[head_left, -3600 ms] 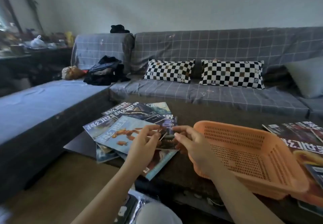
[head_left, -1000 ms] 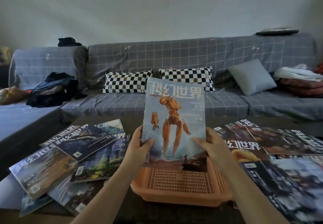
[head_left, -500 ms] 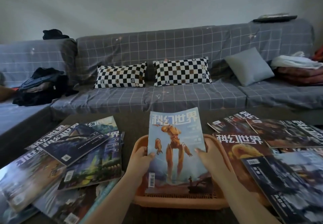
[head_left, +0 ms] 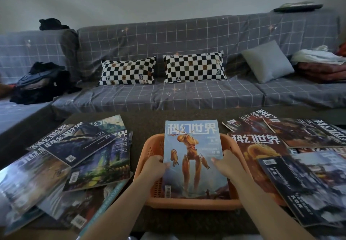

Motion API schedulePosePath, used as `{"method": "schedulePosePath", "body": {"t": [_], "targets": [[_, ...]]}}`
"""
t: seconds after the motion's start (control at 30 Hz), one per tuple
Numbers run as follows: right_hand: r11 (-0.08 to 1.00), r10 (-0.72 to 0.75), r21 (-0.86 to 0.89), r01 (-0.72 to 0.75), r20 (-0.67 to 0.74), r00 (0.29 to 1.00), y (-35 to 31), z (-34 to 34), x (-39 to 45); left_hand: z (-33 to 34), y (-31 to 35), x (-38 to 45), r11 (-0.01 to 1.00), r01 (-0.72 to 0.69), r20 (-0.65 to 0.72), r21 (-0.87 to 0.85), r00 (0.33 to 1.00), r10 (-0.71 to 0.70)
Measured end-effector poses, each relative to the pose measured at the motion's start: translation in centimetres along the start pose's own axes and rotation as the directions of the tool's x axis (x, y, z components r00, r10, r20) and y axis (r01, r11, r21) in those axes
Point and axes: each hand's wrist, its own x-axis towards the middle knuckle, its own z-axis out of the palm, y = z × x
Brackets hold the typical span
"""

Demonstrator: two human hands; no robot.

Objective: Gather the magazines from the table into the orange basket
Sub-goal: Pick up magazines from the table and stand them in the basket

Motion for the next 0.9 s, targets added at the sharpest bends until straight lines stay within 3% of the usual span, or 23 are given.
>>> {"method": "schedulePosePath", "body": {"t": [0.27, 0.4, 0.57, 0.67, 0.8, 0.9], "targets": [[0.998, 0.040, 0.042, -0.040, 0.014, 0.999, -0.4, -0.3, -0.3, 0.3, 0.3, -0.3, 0.999, -0.008, -0.028, -0.040, 1.000, 0.007], [0.993, -0.105, 0.048, 0.104, 0.007, 0.994, -1.0, -0.5, -0.9, 0.7, 0.8, -1.3, 0.988, -0.137, -0.135, -0.075, 0.983, 0.127], [0.966, -0.215, 0.097, 0.238, -0.202, 0.955, -2.4, -0.9, -2.0, -0.2, 1.3, -2.8, 0.956, -0.280, -0.245, -0.082, 0.936, 0.253], [0.950, -0.309, -0.054, 0.307, -0.299, 0.903, -3.5, -0.8, -3.1, -1.7, 1.4, -3.8, 0.947, -0.311, -0.307, -0.082, 0.912, 0.273], [0.887, -0.412, 0.132, 0.442, -0.204, 0.888, -6.4, 0.6, -4.3, -3.6, 0.4, -3.8, 0.933, -0.341, -0.379, -0.114, 0.883, 0.276], [0.846, -0.481, 0.181, 0.501, -0.143, 0.865, -8.5, 2.3, -4.7, -5.1, -0.8, -3.5, 0.936, -0.330, -0.380, -0.122, 0.887, 0.263]]}}
